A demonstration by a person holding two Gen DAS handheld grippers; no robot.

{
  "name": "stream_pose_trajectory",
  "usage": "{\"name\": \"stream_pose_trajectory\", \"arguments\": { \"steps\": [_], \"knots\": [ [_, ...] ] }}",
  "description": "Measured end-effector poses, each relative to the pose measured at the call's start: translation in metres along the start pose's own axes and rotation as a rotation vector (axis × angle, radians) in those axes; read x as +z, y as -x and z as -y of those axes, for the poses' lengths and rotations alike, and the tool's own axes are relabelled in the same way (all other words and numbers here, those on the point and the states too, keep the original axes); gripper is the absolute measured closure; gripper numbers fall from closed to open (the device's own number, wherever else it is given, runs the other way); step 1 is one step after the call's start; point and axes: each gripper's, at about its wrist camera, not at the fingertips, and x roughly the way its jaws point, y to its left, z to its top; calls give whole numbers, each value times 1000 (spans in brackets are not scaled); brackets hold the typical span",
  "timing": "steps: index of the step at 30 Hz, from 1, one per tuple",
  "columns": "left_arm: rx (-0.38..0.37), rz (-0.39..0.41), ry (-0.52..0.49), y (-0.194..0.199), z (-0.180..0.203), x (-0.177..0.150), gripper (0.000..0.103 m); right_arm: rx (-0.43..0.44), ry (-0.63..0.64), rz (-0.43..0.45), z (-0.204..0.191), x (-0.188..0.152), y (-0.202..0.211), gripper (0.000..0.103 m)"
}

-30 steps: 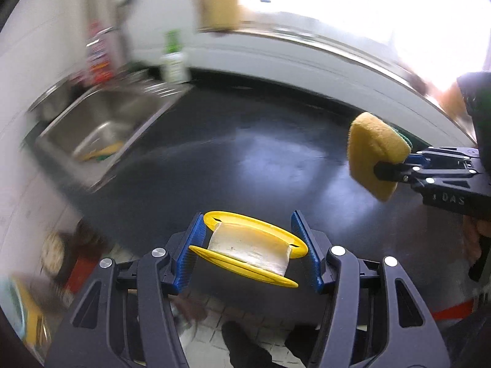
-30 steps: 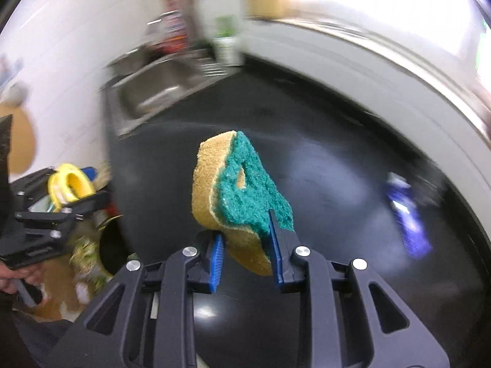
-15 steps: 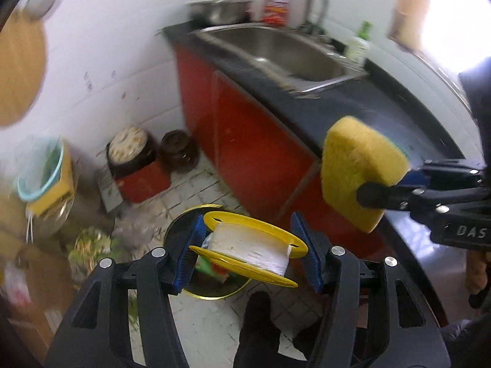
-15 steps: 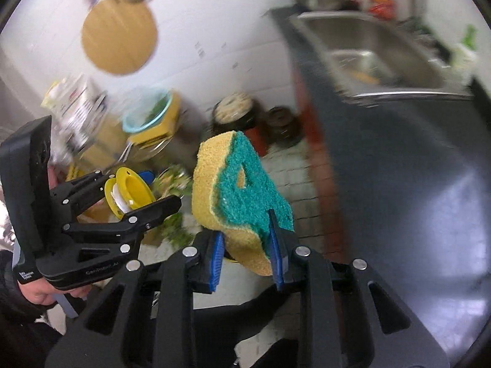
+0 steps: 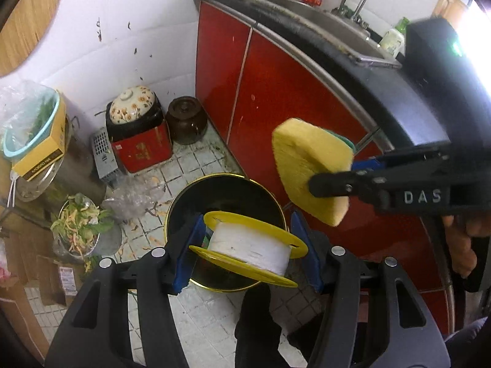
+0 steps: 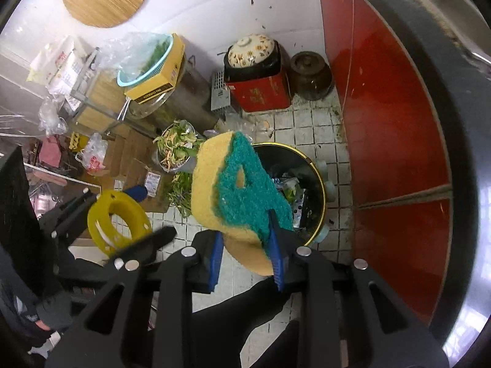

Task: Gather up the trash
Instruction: 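Carry tape roll and sponge to the black bin and open both tools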

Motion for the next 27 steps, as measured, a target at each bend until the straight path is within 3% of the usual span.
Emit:
{"name": "stream_pose_trajectory", "arguments": {
  "steps": [2, 4, 5, 6, 13, 18, 23, 27],
  "knots": [
    [-13, -11, 4, -6, -3, -1, 46, 13, -13, -11, 1, 5, -7, 69],
    [-31, -29, 10, -12, -5, -2, 32, 13, -20, -17, 3, 10, -12, 40],
    [-19, -28, 12, -14, -6, -2, 17, 8, -26, -9, 3, 12, -12, 36],
    [-18, -21, 15, -14, -8, -3, 14, 6, -29, 3, 4, 14, -11, 33],
    [10, -29, 11, -13, -14, -1, 13, 19, -55, 15, 14, 14, 4, 33],
    [19, -9, -20, 0, -4, 8, 13, 11, -85, 62, 22, 3, 37, 29],
    [28, 24, -92, 19, 28, 27, 11, -20, -125, 142, 38, -21, 91, 25],
    [-32, 65, -180, 36, 80, 47, 7, -67, -213, 253, 65, -55, 154, 19]
  ]
}}
